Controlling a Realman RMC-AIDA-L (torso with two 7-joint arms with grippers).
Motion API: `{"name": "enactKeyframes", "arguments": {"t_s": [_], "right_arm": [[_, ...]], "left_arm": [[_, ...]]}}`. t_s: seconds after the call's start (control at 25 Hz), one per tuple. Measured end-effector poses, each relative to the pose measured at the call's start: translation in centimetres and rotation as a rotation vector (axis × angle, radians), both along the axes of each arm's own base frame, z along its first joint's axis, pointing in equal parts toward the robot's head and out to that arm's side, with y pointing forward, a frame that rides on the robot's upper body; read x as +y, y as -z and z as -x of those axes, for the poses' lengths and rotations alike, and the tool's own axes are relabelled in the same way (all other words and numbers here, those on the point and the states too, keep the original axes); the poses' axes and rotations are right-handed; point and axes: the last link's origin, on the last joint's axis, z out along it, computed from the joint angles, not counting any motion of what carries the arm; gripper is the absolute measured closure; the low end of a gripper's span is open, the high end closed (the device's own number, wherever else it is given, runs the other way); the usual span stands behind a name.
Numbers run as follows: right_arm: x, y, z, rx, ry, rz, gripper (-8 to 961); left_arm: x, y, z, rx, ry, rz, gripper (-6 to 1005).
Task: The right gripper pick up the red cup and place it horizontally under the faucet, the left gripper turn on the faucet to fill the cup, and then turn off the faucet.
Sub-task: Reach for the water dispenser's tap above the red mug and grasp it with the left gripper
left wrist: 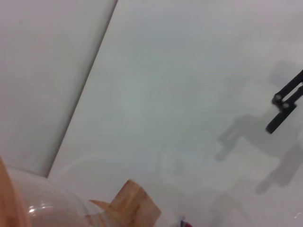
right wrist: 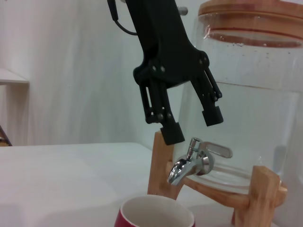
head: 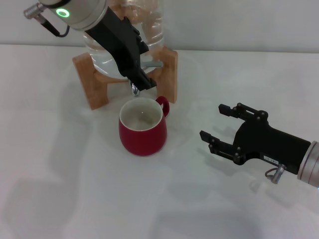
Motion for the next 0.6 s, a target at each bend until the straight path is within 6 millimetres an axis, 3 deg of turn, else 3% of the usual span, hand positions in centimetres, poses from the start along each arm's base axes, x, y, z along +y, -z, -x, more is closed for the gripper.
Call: {"name": "enactKeyframes", "arguments": {"t_s": [0.6], "right_arm": [[0.1, 0.0, 0.1, 0.000, -0.004, 0.001, 242]], "left_arm": [[0.8, 1.7, -0.1, 0.001, 0.038, -0.021, 112]]}}
